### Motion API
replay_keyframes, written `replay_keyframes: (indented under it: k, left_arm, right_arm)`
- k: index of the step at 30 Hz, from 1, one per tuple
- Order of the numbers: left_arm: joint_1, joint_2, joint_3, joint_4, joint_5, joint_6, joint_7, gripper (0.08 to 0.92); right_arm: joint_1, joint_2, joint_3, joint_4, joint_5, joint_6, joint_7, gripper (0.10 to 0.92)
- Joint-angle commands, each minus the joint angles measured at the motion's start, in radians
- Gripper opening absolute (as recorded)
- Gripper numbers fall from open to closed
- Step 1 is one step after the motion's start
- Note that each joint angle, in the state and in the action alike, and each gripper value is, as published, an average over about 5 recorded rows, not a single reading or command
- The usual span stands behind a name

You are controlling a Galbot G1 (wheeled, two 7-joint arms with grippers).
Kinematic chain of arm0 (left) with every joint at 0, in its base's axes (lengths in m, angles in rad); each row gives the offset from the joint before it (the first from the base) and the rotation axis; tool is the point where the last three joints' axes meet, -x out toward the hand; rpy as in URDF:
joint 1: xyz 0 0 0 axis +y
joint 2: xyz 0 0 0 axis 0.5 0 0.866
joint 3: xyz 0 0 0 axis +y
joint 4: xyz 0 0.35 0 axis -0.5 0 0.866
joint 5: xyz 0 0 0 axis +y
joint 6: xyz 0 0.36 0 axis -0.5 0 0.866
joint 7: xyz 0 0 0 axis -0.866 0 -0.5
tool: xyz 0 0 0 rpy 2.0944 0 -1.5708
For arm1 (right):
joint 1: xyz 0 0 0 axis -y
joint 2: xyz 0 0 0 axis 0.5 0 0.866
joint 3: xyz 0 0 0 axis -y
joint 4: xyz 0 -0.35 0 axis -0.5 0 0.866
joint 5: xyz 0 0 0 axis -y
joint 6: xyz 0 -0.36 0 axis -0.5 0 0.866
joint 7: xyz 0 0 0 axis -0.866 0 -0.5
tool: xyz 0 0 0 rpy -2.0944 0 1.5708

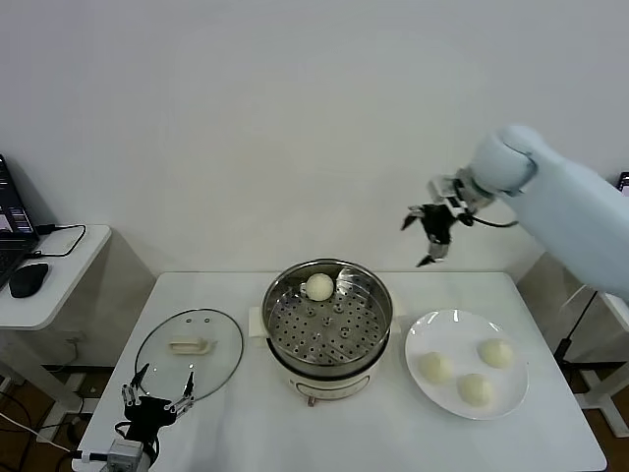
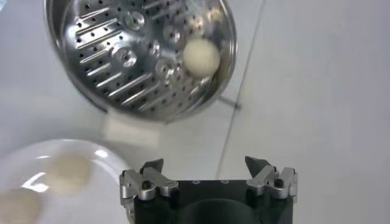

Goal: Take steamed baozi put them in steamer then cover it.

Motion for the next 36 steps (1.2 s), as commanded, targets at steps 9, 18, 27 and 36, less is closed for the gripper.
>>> replay_keyframes:
  k: [9,18,27,36]
  left_arm:
    - [0.02,-0.008,-0.003,-0.002,0.008,0.001,0.0,0.823]
    - [0.028,-0.005,-0.015,0.0,0.012,0.002,0.001,0.823]
    - [0.022,-0.012,-0.008,0.003,0.024,0.003,0.004,0.823]
    - [0.024,-0.015,-0.007,0.008,0.029,0.002,0.001,0.823]
  right_arm:
    - [-0.386,-0.133,0.136,0.129,-0.105,-0.125,0.01,0.823]
    - [-0.47,-0.048,0.174,0.064,-0.178,-0.101,0.017,0.823]
    - [-0.498,-0.029,0.156,0.055,-0.19,-0.098,0.022,0.823]
    - [-0.516,-0.006,0.157,0.041,-0.23,-0.085,0.054,0.823]
